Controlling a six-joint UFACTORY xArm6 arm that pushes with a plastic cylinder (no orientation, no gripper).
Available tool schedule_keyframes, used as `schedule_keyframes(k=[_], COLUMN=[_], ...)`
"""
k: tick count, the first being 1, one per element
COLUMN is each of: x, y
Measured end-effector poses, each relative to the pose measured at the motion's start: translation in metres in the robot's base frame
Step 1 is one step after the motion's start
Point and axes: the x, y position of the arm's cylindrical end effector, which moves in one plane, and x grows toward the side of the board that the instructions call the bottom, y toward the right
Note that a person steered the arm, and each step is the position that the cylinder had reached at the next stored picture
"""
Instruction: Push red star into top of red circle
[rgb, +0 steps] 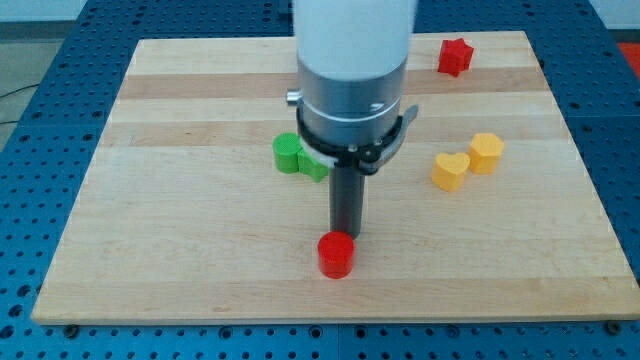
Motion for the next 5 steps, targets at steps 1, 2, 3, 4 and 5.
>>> schedule_keyframes(k=[1,2,3,4,5], x=[0.003,0.044,0.06,0.06,0.064], y=[0.068,0.057,-0.047,-0.066,-0.024])
